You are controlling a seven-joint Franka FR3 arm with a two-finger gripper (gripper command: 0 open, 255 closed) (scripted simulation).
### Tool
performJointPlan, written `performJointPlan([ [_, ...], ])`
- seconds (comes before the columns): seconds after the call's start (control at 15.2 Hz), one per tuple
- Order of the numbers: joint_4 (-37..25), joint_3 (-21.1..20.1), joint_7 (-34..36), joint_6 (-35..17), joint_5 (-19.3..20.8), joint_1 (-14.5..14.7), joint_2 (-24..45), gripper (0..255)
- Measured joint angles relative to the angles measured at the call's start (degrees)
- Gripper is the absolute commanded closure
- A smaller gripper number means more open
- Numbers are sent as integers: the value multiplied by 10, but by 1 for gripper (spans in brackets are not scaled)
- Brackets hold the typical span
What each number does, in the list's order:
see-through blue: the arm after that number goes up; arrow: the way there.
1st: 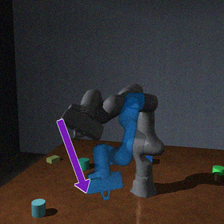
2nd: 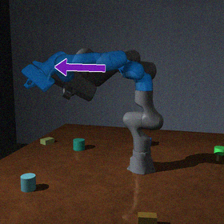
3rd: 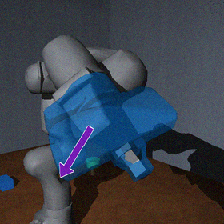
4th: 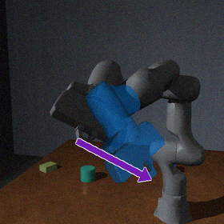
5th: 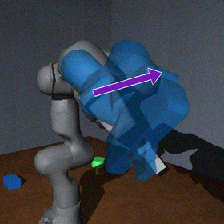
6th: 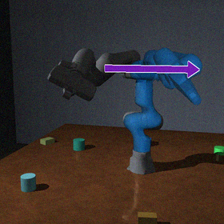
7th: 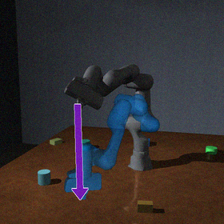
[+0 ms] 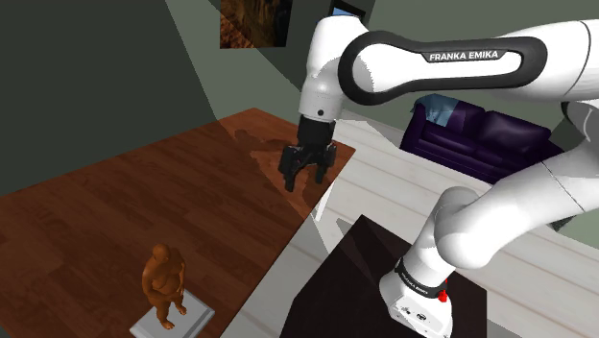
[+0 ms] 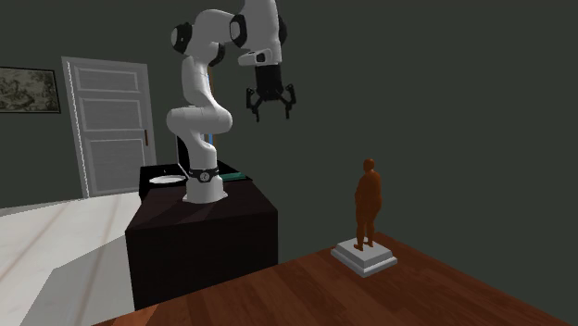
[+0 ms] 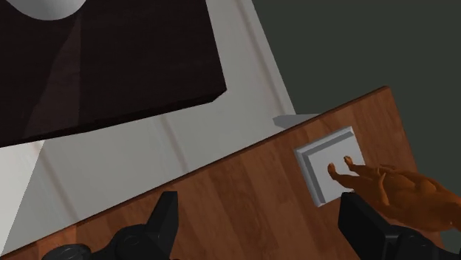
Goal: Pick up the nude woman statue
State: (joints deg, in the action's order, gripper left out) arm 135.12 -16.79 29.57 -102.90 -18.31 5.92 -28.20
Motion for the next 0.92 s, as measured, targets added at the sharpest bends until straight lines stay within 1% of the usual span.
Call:
performJointPlan([
  [0.2,-26,-34,41,-36,-6,5,51,0],
  [0.4,-60,-64,82,-67,-1,7,107,0],
  [0.66,-112,-100,142,-112,22,11,194,0],
  [0.92,-178,-126,207,-140,63,22,282,0],
])
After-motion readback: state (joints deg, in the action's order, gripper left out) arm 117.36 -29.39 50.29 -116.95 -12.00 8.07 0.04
